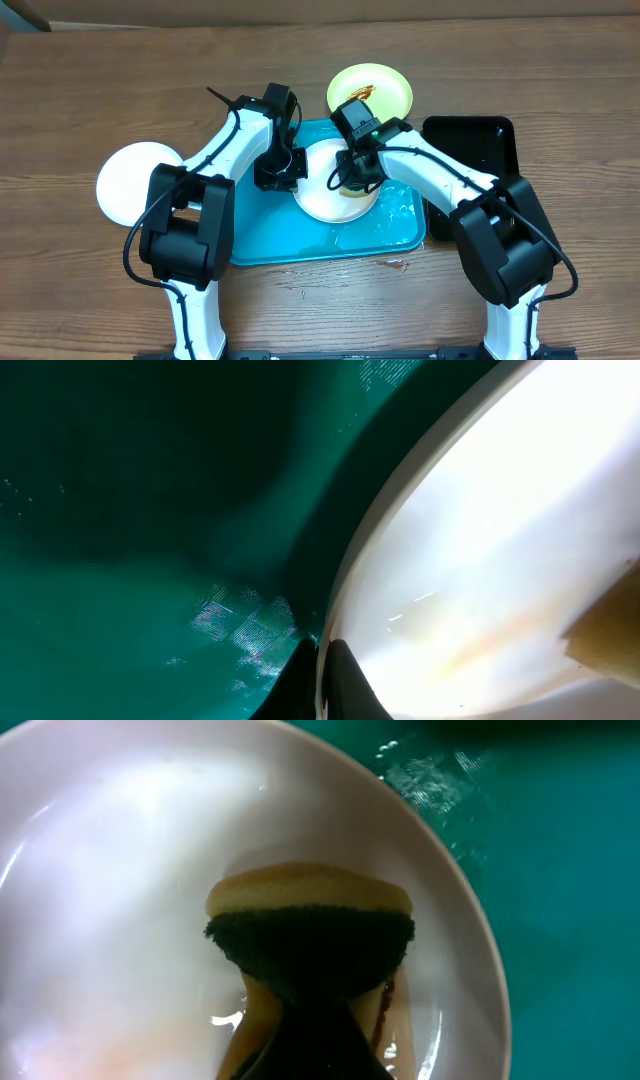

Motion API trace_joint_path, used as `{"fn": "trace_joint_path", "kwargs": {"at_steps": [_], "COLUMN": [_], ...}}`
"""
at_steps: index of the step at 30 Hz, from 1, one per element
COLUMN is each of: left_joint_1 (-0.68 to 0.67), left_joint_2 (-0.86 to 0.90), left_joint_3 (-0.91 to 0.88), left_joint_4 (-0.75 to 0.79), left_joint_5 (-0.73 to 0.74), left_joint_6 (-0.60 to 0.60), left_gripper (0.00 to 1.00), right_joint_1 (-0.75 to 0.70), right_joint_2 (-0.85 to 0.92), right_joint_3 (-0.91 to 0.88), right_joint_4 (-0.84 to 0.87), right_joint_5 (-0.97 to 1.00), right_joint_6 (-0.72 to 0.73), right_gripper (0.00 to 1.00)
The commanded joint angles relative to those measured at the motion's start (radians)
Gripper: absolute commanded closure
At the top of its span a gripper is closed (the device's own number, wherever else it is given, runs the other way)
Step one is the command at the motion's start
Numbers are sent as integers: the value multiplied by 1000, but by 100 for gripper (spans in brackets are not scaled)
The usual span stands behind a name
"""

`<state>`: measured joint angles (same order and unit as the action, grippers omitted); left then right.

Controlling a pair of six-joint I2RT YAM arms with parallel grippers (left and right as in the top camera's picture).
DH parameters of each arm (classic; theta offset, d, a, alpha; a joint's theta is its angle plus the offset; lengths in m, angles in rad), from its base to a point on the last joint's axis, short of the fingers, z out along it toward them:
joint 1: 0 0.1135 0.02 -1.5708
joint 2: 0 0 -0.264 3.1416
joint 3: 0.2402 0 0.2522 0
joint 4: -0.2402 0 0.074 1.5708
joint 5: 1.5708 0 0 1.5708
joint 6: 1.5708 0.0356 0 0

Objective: Clean dirty plates on tray and stack at the side
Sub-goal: 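Scrub the white plate with the right-held sponge while the left gripper holds it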

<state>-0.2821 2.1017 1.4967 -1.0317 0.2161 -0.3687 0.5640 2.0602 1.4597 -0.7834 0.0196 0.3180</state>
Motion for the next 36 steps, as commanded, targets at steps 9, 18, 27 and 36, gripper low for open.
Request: {"fn": "trace_joint_path", "kwargs": {"at_steps": [9, 18, 27, 36], "left_joint_1": [-3, -3, -3, -3], "left_joint_2": [15, 15, 15, 15], "left_joint_3": [-32, -32, -32, -32], "left_joint_4": [-8, -8, -8, -8], "left_joint_5": [-59, -59, -59, -59], "left_joint_6": [-13, -13, -13, -13], "left_gripper": [96, 96, 96, 96], "right_joint_1": [1, -12, -21, -28], "right_joint_2": [-57, -10, 44, 44], "right_joint_3": [164, 149, 105, 21], "right_joint_4": [-159, -91, -71, -56], "right_joint_5": [-90, -58, -13, -20], "right_joint_6": [-379, -379, -373, -260], "right_gripper": [96, 96, 96, 96]}}
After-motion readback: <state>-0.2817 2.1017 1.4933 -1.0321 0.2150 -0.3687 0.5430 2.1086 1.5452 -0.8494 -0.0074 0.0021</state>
